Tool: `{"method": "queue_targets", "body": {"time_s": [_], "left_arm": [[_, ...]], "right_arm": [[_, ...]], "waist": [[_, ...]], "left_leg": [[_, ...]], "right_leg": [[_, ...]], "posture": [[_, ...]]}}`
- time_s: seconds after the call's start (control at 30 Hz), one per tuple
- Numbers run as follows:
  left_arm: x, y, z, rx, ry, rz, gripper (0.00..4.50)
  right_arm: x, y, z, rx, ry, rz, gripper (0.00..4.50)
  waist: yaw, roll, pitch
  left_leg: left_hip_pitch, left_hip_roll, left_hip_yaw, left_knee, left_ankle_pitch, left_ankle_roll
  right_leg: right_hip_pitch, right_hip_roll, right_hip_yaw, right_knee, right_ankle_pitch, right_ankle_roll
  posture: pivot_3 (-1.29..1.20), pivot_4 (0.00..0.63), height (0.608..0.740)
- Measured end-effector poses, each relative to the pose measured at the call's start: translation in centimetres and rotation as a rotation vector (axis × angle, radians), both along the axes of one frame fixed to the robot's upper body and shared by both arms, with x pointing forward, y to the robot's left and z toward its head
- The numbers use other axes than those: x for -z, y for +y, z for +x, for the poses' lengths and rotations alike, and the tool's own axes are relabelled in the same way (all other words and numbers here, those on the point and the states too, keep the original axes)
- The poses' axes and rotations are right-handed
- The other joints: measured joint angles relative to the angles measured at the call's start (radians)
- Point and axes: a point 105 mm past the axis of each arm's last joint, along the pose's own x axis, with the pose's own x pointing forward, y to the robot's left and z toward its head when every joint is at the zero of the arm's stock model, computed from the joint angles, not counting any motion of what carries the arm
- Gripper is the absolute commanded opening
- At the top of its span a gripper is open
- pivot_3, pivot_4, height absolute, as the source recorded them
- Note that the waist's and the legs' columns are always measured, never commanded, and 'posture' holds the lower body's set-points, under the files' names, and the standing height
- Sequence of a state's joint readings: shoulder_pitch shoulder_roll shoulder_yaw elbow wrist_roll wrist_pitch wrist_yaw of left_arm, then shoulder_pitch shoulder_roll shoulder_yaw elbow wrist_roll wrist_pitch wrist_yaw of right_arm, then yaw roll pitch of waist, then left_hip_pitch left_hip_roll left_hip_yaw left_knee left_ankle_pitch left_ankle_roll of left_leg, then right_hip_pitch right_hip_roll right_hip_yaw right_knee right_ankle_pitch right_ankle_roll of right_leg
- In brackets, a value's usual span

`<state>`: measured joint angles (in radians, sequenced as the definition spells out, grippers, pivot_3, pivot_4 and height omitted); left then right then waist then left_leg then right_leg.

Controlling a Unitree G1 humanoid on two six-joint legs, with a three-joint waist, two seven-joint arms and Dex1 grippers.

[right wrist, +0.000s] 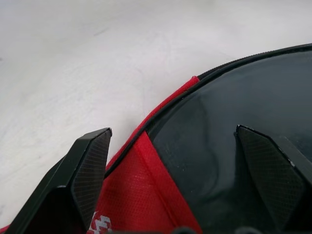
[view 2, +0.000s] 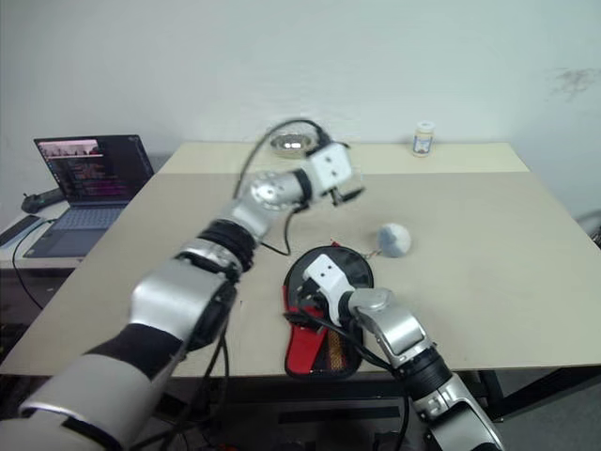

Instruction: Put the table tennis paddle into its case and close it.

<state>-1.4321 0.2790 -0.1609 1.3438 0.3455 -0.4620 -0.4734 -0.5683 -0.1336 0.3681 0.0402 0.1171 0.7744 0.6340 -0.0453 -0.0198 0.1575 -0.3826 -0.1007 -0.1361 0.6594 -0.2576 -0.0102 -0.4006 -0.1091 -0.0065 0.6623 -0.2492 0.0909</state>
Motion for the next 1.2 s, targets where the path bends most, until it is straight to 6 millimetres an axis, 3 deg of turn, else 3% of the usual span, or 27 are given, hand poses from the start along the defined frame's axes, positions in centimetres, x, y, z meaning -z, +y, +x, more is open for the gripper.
{"method": "queue_targets", "body": {"time_s": [0.17, 0.27, 0.4, 0.47, 0.53, 0.63, 0.9, 1.03, 1.2], "left_arm": [[-0.9, 5.0, 0.2, -0.047, 0.07, -0.121, 4.45], [0.5, 5.7, -0.5, 0.045, 0.188, -0.219, 4.45], [3.7, 4.7, -2.9, 0.277, 0.333, -0.225, 4.45], [7.2, 4.3, -4.8, 0.397, 0.446, -0.189, 4.45], [10.4, 4.5, -6.3, 0.44, 0.556, -0.16, 4.45], [13.2, 4.1, -8.0, 0.491, 0.649, -0.1, 4.45], [14.7, 3.3, -8.5, 0.497, 0.692, -0.034, 4.45], [16.2, 2.8, -8.7, 0.496, 0.739, -0.008, 4.45], [16.9, 2.5, -8.9, 0.499, 0.754, -0.004, 4.45]], "right_arm": [[-1.7, -1.8, -1.2, -0.009, 0.026, 0.002, 4.5], [-3.9, -2.4, -2.4, -0.046, 0.012, 0.039, 4.5], [-8.2, -4.1, -3.9, -0.109, -0.069, 0.077, 4.5], [-10.4, -6.9, -3.5, -0.06, -0.149, 0.037, 4.5], [-11.4, -9.0, -3.0, 0.0, -0.184, 0.014, 4.5], [-11.8, -10.9, -2.1, 0.069, -0.21, -0.025, 4.5], [-11.0, -16.7, 2.4, 0.313, -0.28, -0.142, 4.5], [-9.3, -16.7, 4.3, 0.335, -0.262, -0.147, 4.5], [-8.7, -16.3, 6.7, 0.37, -0.283, -0.151, 4.5]], "waist": [[0.008, 0.0, 0.001], [0.011, 0.0, 0.001], [0.012, 0.0, 0.002], [0.013, 0.0, 0.002], [0.013, 0.0, 0.002], [0.013, -0.001, 0.004], [0.013, -0.002, 0.004], [0.009, -0.002, 0.004], [0.013, -0.002, 0.004]], "left_leg": [[-0.014, 0.0, -0.001, 0.003, 0.002, -0.004], [-0.022, -0.001, -0.001, 0.003, 0.002, -0.004], [-0.026, -0.002, 0.0, 0.003, 0.002, -0.004], [-0.026, -0.003, -0.001, 0.003, 0.001, -0.003], [-0.025, -0.002, 0.0, 0.003, 0.001, -0.003], [-0.026, -0.001, 0.0, 0.003, 0.001, -0.002], [-0.023, -0.001, 0.002, 0.003, 0.0, 0.0], [-0.022, -0.001, 0.004, 0.003, 0.001, -0.003], [-0.022, -0.001, 0.004, 0.003, 0.002, -0.003]], "right_leg": [[-0.012, 0.0, -0.001, 0.0, 0.003, -0.005], [-0.02, -0.001, -0.001, 0.0, 0.004, -0.006], [-0.022, -0.001, -0.001, -0.004, 0.004, -0.007], [-0.021, -0.002, -0.001, -0.005, 0.004, -0.007], [-0.021, -0.002, -0.001, -0.004, 0.004, -0.007], [-0.021, -0.001, -0.001, -0.003, 0.004, -0.007], [-0.019, -0.002, -0.001, -0.002, 0.005, -0.008], [-0.019, -0.002, 0.001, -0.001, 0.005, -0.009], [-0.019, -0.002, 0.001, -0.001, 0.005, -0.009]], "posture": [[0.0, 0.15, 0.74], [0.0, 0.15, 0.74], [0.0, 0.15, 0.74], [0.0, 0.15, 0.74], [0.0, 0.15, 0.74], [0.0, 0.15, 0.74], [0.0, 0.15, 0.74], [0.0, 0.15, 0.74], [0.0, 0.15, 0.74]]}}
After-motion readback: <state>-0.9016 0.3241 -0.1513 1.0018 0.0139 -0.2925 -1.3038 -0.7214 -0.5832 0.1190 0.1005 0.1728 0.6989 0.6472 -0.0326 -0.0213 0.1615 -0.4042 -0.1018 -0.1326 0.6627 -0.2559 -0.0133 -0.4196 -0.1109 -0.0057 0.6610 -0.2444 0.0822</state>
